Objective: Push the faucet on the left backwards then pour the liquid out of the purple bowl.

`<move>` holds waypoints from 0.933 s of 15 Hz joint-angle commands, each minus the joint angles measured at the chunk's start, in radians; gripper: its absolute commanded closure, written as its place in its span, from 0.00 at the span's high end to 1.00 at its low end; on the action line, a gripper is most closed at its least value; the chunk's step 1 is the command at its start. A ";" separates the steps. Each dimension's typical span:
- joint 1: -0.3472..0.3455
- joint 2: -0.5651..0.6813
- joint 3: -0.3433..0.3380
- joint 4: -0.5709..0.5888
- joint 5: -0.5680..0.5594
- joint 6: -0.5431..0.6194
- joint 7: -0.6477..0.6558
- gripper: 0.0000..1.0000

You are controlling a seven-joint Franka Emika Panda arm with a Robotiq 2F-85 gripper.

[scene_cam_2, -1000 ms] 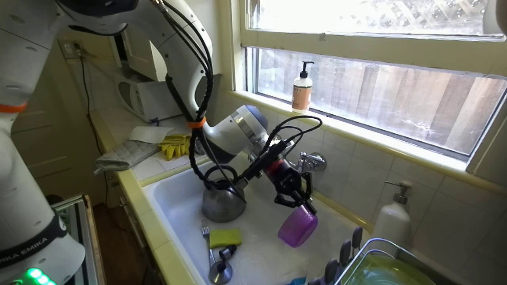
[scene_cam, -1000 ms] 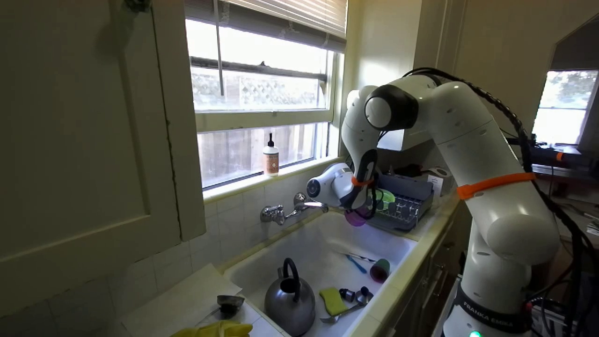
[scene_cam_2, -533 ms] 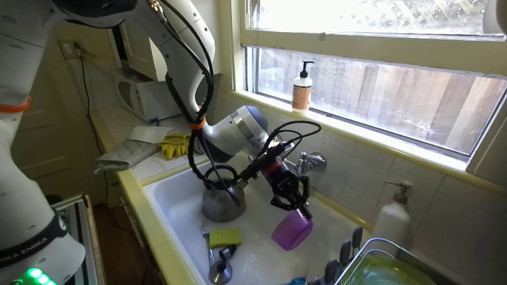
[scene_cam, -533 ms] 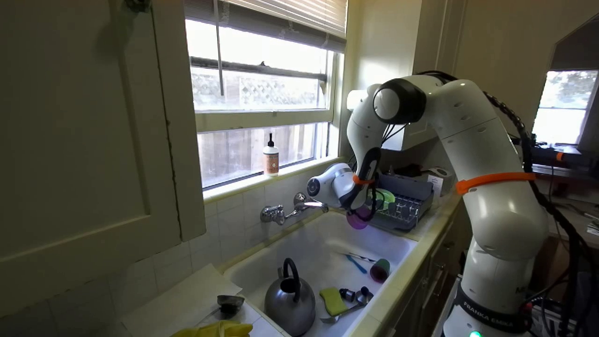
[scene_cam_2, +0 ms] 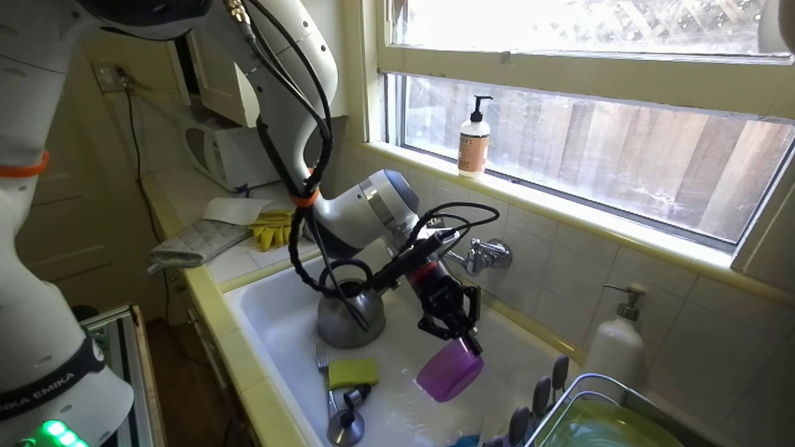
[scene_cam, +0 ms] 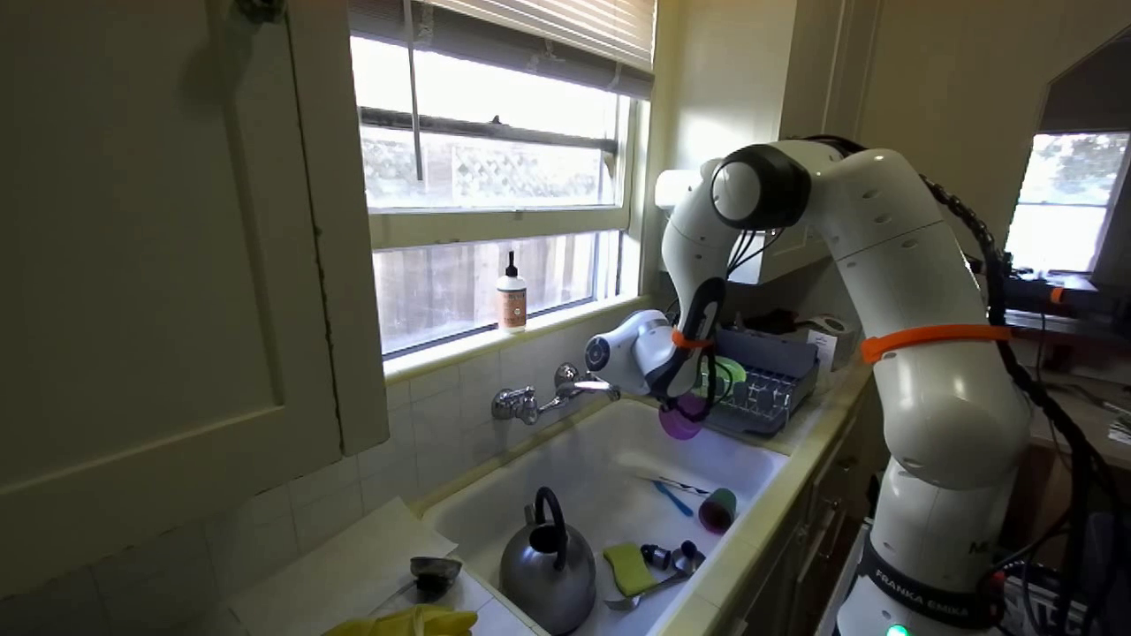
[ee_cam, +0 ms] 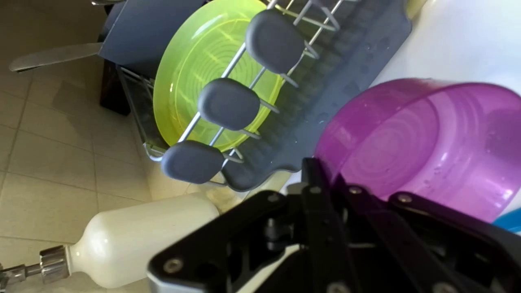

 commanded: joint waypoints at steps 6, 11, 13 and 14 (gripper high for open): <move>-0.136 -0.062 0.059 -0.079 0.178 0.136 -0.044 0.01; -0.210 -0.071 0.040 -0.105 0.373 0.331 -0.101 0.01; -0.232 -0.053 0.031 -0.111 0.456 0.422 -0.118 0.01; -0.244 -0.045 0.030 -0.114 0.508 0.464 -0.138 0.01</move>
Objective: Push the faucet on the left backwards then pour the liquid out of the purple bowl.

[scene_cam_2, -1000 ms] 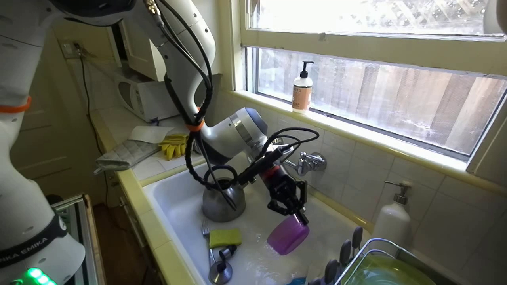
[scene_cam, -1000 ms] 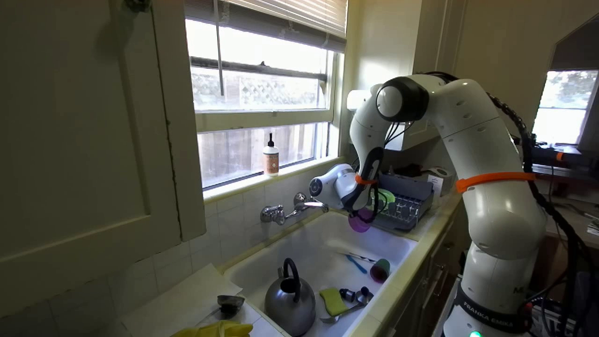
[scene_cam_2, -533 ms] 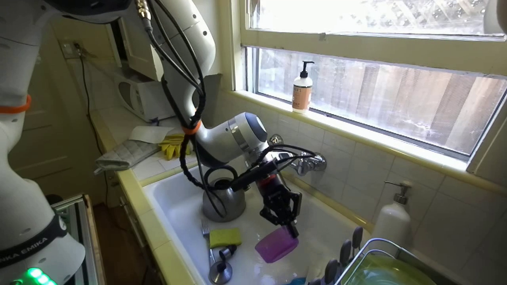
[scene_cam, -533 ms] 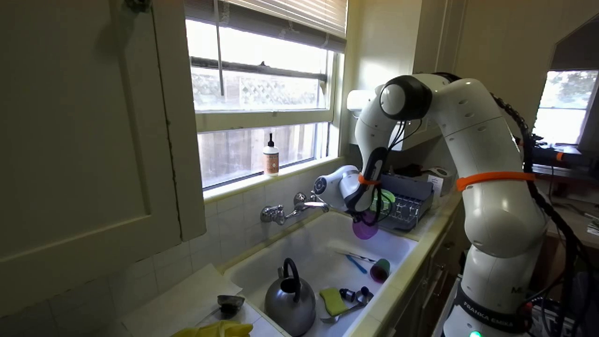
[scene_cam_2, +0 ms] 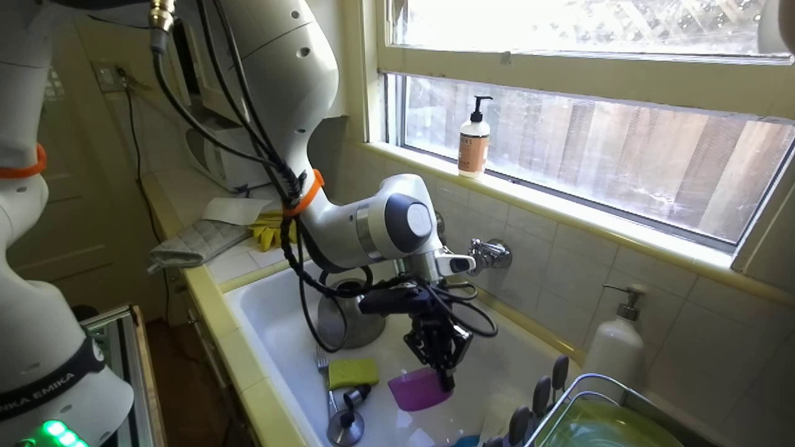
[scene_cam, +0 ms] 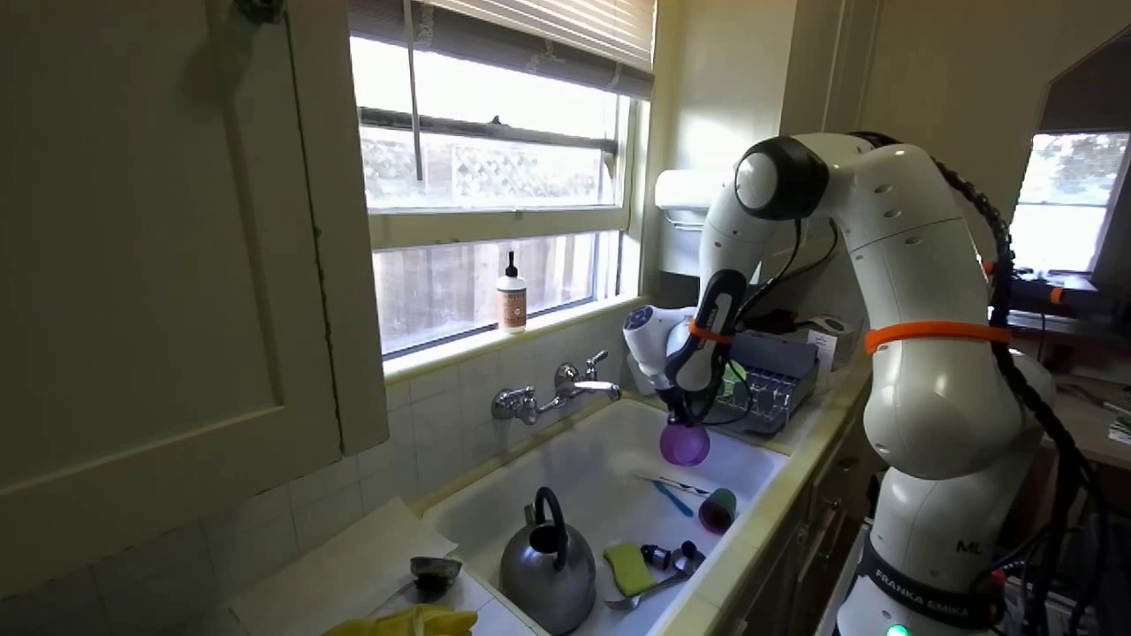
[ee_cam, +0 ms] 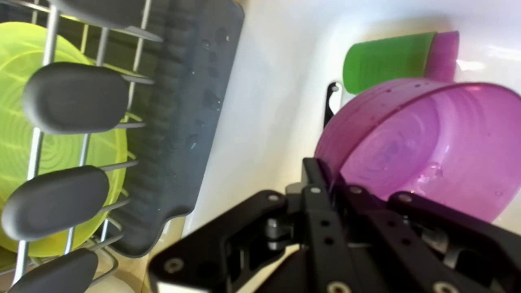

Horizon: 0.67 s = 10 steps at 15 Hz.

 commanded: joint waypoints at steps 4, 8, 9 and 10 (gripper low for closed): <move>-0.074 0.056 0.010 -0.047 0.358 0.295 -0.139 0.01; -0.131 0.142 0.085 -0.039 0.666 0.449 -0.303 0.01; -0.147 0.167 0.107 -0.028 0.718 0.473 -0.337 0.01; -0.176 0.186 0.144 -0.023 0.767 0.486 -0.378 0.01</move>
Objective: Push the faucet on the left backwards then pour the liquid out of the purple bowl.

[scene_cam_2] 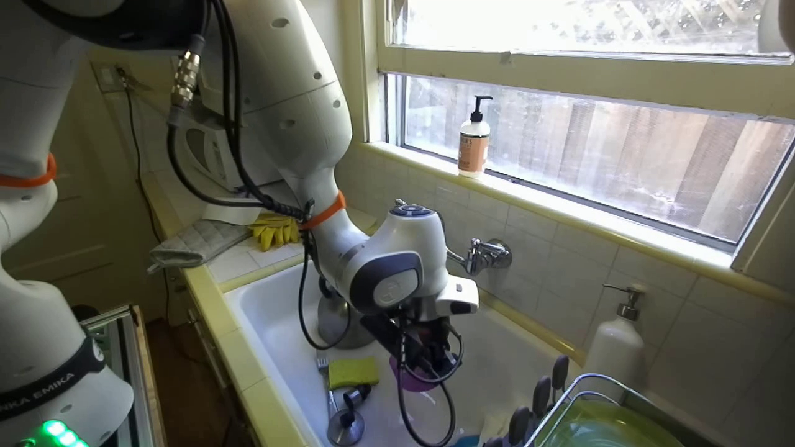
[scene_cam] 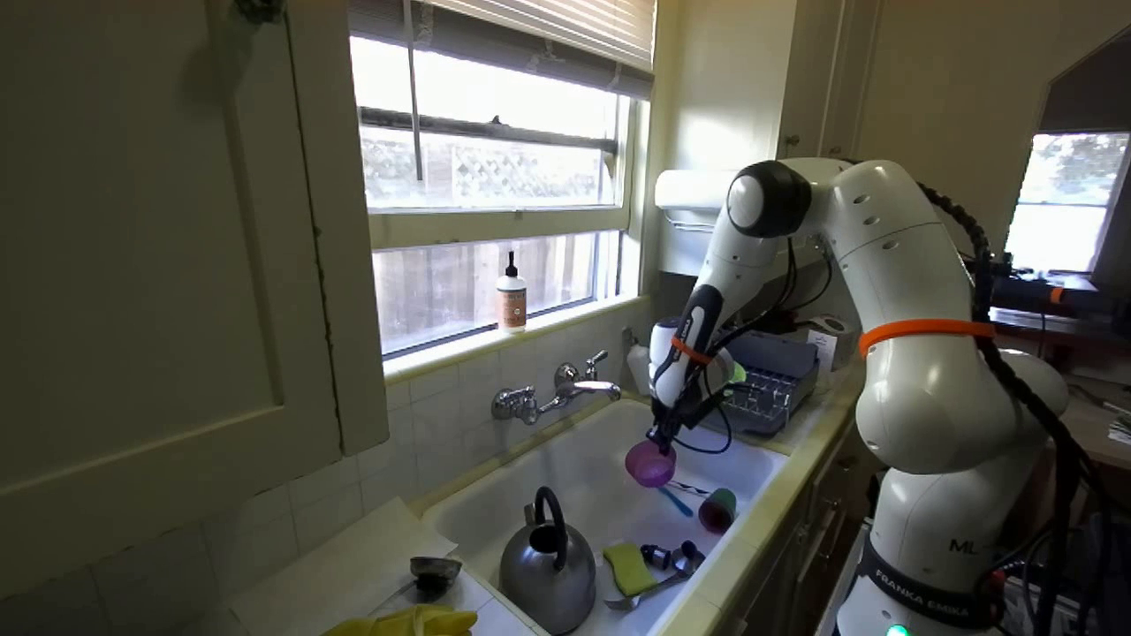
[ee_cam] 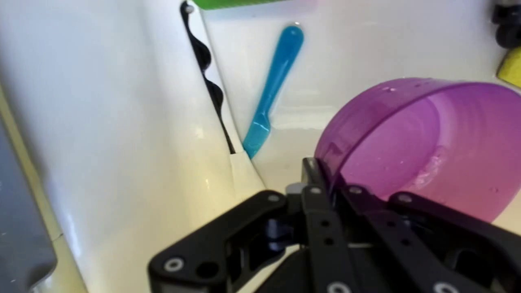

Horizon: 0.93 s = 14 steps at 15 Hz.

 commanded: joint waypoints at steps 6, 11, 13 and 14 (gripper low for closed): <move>-0.170 0.167 0.187 0.086 0.264 0.081 -0.222 0.01; -0.190 0.234 0.182 0.145 0.270 0.066 -0.243 0.01; -0.200 0.257 0.186 0.164 0.269 0.063 -0.248 0.01; -0.209 0.267 0.192 0.171 0.271 0.061 -0.250 0.01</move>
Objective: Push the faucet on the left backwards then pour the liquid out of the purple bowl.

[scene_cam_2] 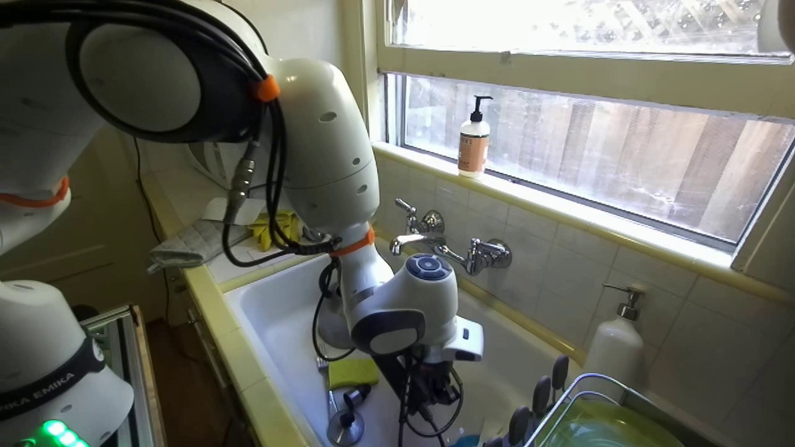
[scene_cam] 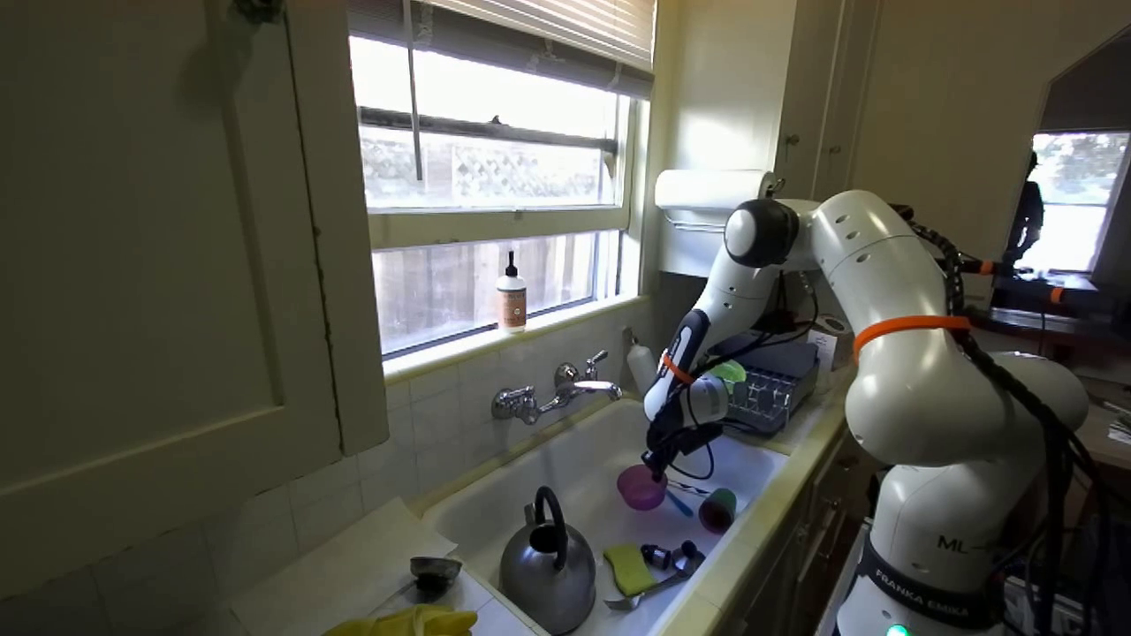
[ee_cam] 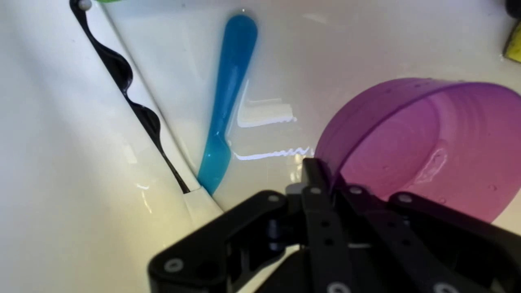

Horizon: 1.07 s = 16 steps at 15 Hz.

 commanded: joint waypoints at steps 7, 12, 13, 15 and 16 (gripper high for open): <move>-0.030 0.070 0.014 0.065 0.025 -0.005 -0.029 0.49; -0.044 0.047 0.034 0.055 0.030 -0.037 -0.031 0.87; -0.051 0.034 0.043 0.045 0.032 -0.054 -0.034 0.95; -0.054 0.012 0.051 0.031 0.034 -0.074 -0.035 1.00; -0.053 -0.006 0.053 0.022 0.036 -0.105 -0.037 1.00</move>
